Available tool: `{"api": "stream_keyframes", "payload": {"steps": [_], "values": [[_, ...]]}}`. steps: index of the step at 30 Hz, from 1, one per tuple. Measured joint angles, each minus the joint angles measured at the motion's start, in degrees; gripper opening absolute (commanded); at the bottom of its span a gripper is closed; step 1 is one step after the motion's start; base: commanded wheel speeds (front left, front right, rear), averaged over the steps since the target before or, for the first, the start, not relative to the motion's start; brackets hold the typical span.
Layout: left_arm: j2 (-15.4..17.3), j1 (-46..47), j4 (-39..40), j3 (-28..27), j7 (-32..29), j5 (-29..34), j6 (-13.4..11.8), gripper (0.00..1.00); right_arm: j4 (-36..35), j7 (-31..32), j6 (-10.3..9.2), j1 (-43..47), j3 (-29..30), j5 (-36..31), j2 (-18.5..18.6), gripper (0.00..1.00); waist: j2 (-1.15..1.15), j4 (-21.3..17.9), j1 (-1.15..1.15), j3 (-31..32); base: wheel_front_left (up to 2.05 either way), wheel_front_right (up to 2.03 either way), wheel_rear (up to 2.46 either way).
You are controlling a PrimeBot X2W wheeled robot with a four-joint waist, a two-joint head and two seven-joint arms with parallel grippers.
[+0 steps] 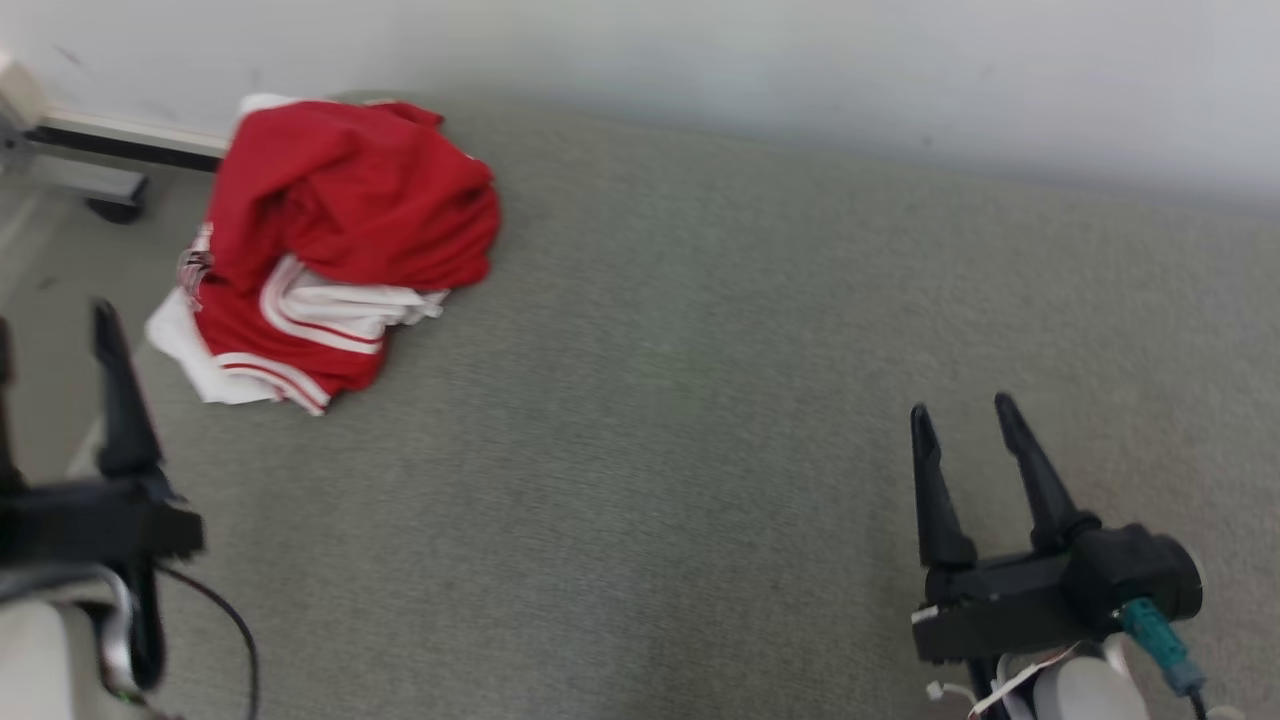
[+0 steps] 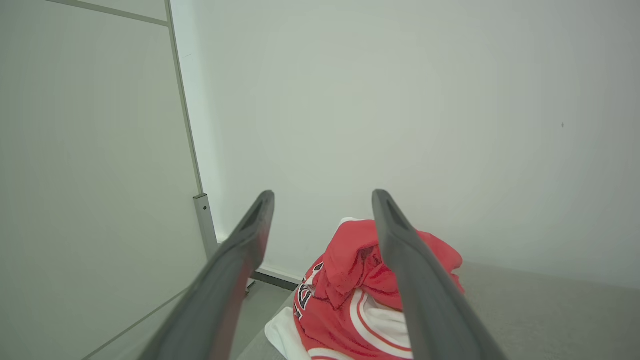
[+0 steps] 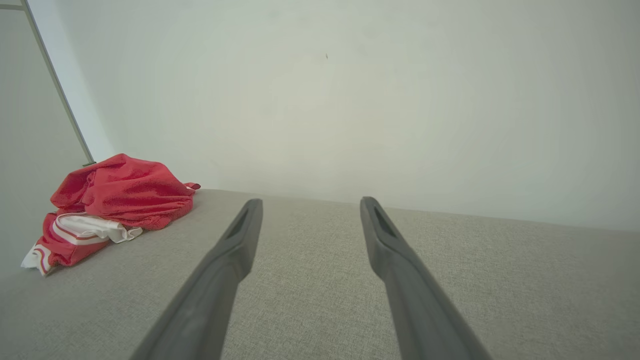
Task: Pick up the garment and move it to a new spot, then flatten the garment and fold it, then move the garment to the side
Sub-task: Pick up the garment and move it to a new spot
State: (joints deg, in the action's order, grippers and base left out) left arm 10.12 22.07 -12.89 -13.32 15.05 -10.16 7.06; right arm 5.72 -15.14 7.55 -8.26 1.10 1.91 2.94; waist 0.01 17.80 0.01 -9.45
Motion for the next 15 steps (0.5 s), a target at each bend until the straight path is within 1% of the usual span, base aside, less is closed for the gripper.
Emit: {"api": "stream_keyframes", "payload": {"steps": [2,3,6,10,15], "values": [[1.7,3.4,-0.7,-0.4,0.0,-0.7,0.0,1.00,-1.5,0.0,0.00,-1.0,0.4,-0.2,0.3,1.00,0.00,-1.5,0.01,-1.7,0.00,0.00,0.00],[1.7,3.4,-0.7,-0.4,0.0,-0.7,0.0,1.00,-1.5,0.0,0.00,-1.0,0.4,-0.2,0.3,1.00,0.00,-1.5,0.01,-1.7,0.00,0.00,0.00],[4.6,8.7,-2.4,-1.3,-0.1,-1.9,0.0,1.00,-3.8,0.0,0.00,-2.0,1.3,-0.5,0.8,1.00,0.00,-3.7,0.01,-4.3,0.00,0.00,0.00],[7.8,15.3,-4.7,-2.4,-1.6,-3.9,0.1,1.00,-6.5,0.0,0.00,-3.1,2.5,-0.5,1.2,1.00,0.00,-6.6,0.01,-7.8,0.00,0.00,0.00],[12.6,21.4,-7.6,-1.8,-3.9,-4.0,0.1,1.00,-9.3,0.0,0.00,-4.0,3.4,-0.2,1.2,1.00,0.00,-10.2,0.01,-12.0,0.00,0.00,0.00]]}}
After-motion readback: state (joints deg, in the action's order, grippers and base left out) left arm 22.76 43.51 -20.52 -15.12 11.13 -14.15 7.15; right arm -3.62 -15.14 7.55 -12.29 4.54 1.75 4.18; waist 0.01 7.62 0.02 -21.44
